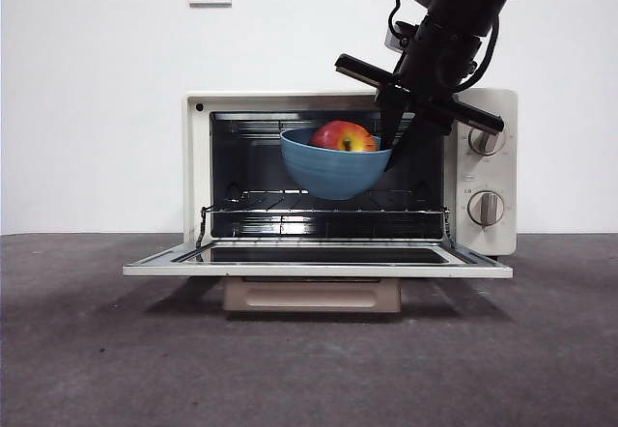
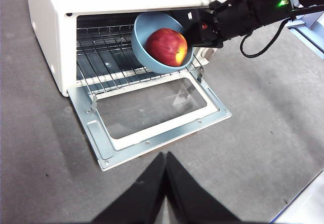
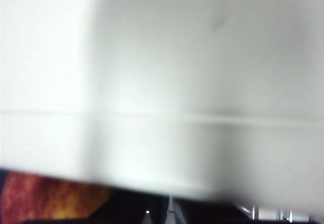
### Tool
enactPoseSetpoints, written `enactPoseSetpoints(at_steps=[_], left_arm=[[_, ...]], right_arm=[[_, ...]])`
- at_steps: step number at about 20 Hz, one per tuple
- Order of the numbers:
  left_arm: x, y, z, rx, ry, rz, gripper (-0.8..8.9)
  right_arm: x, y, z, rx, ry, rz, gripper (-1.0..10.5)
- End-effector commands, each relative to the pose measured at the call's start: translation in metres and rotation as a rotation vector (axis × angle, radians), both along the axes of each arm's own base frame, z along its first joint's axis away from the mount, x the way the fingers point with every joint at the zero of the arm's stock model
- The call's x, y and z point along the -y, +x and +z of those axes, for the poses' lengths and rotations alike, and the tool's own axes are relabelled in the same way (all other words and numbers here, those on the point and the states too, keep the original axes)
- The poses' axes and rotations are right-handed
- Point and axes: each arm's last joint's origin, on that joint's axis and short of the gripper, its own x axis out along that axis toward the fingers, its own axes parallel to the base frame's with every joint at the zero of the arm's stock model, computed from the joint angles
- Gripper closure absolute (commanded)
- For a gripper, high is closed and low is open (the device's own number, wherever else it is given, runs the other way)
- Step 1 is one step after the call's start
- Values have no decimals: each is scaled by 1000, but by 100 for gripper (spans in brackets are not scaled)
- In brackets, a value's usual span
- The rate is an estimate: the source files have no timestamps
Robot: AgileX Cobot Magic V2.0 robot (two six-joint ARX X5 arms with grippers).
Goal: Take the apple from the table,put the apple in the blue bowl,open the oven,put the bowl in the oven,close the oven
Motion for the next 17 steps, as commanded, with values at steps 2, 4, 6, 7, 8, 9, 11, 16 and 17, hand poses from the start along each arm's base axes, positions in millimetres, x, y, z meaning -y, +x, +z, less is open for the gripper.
enactPoseSetpoints(at_steps=[2, 4, 6, 7, 8, 9, 11, 16, 17], left_arm=[[1, 1, 3, 12, -4, -4, 806], [1, 1, 2, 8, -3, -3, 806], [0, 1, 2, 3, -1, -4, 806], [0, 0, 2, 1, 0, -4, 806], [0, 0, 1, -2, 1, -4, 806], [0, 0, 1, -4, 2, -4, 806], [0, 0, 1, -4, 2, -4, 806], [0, 0, 1, -6, 3, -4, 806], [0, 0, 1, -6, 3, -4, 806]], right_arm=[[-7, 10, -6, -1, 20, -49, 943], [-8, 12, -10, -10, 15, -80, 943], [-9, 13, -13, -9, 17, -79, 943], [-9, 13, -13, -8, 17, -78, 939], [-10, 13, -13, -7, 17, -76, 928], [-13, 12, -13, -3, 18, -68, 897], [-14, 12, -12, 3, 21, -65, 837], [-16, 10, -11, 6, 20, -52, 793], [-15, 9, -9, 11, 22, -53, 793]])
